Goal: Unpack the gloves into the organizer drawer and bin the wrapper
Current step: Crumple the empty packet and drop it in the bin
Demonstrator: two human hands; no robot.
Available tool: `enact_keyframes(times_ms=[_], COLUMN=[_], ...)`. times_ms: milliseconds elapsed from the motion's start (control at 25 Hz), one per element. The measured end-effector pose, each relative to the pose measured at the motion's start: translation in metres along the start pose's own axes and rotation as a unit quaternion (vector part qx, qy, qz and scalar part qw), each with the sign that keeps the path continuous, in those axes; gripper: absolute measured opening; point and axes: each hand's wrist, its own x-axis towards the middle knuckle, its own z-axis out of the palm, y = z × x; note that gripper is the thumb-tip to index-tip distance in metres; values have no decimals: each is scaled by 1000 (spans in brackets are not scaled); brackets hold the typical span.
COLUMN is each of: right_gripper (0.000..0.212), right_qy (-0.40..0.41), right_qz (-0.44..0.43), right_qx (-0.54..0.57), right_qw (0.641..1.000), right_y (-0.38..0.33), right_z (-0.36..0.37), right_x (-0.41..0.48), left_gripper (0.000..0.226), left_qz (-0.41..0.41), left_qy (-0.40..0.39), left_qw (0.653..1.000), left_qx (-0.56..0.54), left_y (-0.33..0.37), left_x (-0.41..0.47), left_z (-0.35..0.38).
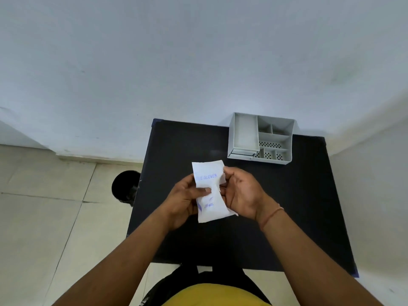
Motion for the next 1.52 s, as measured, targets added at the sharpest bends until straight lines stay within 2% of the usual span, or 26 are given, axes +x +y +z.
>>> enact_keyframes(times_ms=[160,280,360,440,480,560,640,760,840,920,1040,1160,1240,1320,1440,1520], right_gripper=[43,29,16,26,35,47,53,59,47,31,17,19,20,18,23,32], right_qy=[7,78,181,248,234,123,20,-9,38,81,79,44,6,-46,-160,-177], right_qz=[-88,-163,-226,-255,-244,-204,-187,-197,-210,-240,-283,-287,-308,-326,-264,-267], right_qx=[-21,-63,-159,-304,-348,-337,-283,-218,-272,-304,-313,-343,-417,-480,-443,-460], right_qw=[996,981,944,884,875,911,940,956,938,918,903,893,855,813,842,828], right_y=[-18,-25,-30,-33,-35,-35,-30,-17,-5,7,23,37,46,54,65,74], right_z=[11,9,2,-7,-11,-13,-13,-14,-13,-14,-7,13,32,54,93,117], right_x=[-40,-61,-74,-89,-95,-110,-122,-135,-136,-135,-133,-133,-136,-140,-142,-134], left_gripper=[58,56,54,49,47,45,33,23,22,38,41,42,42,43,40,40], left_qz=[30,50,56,55,55,63,63,97,159,198,231,246,245,242,243,248], left_qy=[-27,-26,-15,-1,-4,-15,10,77,108,135,165,267,359,417,455,448], left_qw=[999,998,998,997,996,993,994,992,978,963,951,917,884,869,856,859], left_qx=[-7,-6,-20,-51,-68,-94,-86,10,82,123,120,165,170,113,26,-12], left_y=[24,32,34,35,35,29,20,2,-11,-24,-41,-46,-44,-39,-28,-20], left_x=[-8,-17,-24,-33,-37,-47,-61,-88,-105,-126,-157,-188,-204,-219,-240,-252], left_z=[28,44,53,65,71,85,101,123,132,140,141,135,127,111,75,52])
